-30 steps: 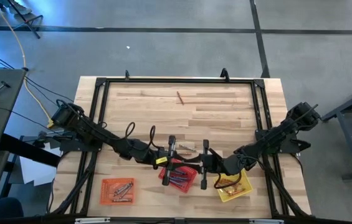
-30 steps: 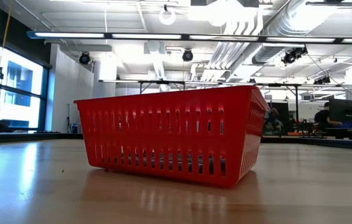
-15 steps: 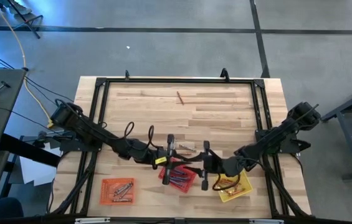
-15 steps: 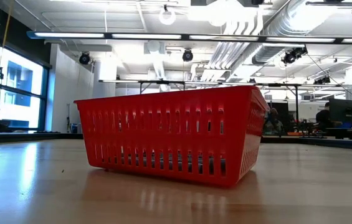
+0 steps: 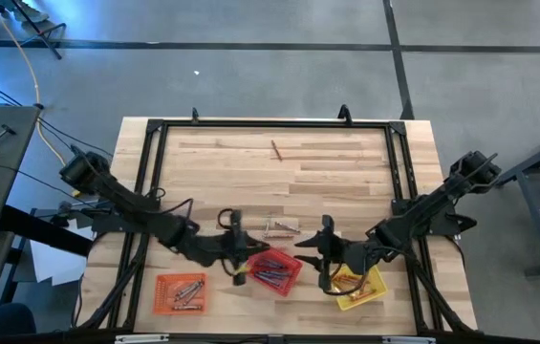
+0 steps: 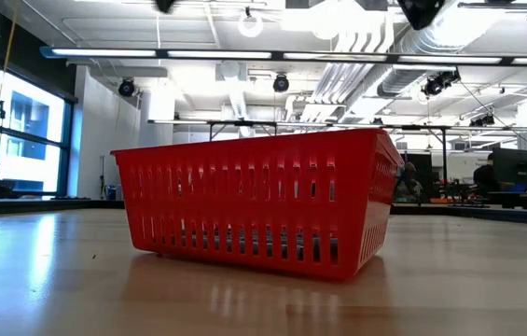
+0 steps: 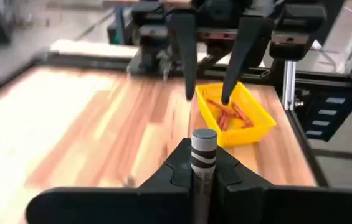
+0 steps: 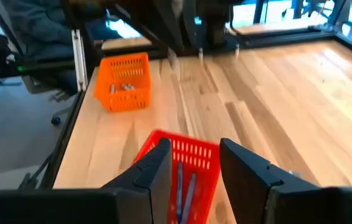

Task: Sort crayons
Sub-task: Put the gray crayon into the orange bin

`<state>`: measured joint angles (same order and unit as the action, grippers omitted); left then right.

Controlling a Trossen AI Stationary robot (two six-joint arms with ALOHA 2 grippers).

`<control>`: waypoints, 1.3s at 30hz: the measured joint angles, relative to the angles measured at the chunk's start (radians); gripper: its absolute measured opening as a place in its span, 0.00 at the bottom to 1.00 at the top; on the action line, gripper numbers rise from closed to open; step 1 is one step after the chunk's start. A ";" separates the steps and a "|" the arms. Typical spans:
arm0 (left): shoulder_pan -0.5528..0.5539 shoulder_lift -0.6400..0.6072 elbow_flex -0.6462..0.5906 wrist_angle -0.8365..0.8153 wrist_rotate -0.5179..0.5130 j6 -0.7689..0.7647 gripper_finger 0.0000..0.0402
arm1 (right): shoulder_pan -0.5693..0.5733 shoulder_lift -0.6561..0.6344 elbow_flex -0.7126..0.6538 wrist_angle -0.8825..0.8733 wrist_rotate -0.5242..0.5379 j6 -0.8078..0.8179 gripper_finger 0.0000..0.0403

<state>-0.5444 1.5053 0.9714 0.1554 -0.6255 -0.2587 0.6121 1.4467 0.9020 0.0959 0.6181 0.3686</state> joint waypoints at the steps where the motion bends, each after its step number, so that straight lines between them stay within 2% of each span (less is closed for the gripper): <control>1: -0.016 -0.017 0.000 -0.044 -0.022 -0.054 0.00 | 0.001 0.000 0.000 -0.016 -0.002 0.012 0.32; 3: -0.050 -0.042 0.000 -0.122 -0.068 -0.148 0.00 | 0.003 0.000 0.000 -0.051 -0.010 0.037 0.32; 6: -0.097 -0.073 0.000 -0.255 -0.077 -0.302 0.00 | 0.003 0.000 0.000 -0.093 -0.017 0.060 0.32; 14: -0.193 -0.097 0.000 -0.735 0.236 -1.024 0.00 | -0.012 0.000 0.000 -0.140 -0.028 0.042 0.32; 17: -0.230 -0.092 0.000 -0.890 0.314 -1.221 0.00 | -0.031 0.000 0.000 -0.149 -0.028 0.037 0.32; 20: -0.271 -0.092 0.000 -0.964 0.360 -1.364 0.01 | -0.051 0.000 0.000 -0.158 -0.028 0.039 0.32; 29: -0.363 -0.092 0.000 -0.965 0.473 -1.573 0.01 | -0.091 0.000 0.000 -0.190 -0.028 0.042 0.32; 39: -0.378 -0.092 -0.044 -0.956 0.481 -1.581 0.02 | -0.125 0.000 0.000 -0.219 -0.027 0.034 0.32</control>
<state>-0.9227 1.4132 0.9277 -0.8001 -0.1445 -1.8400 0.4867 1.4471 0.9023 -0.1232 0.5907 0.4030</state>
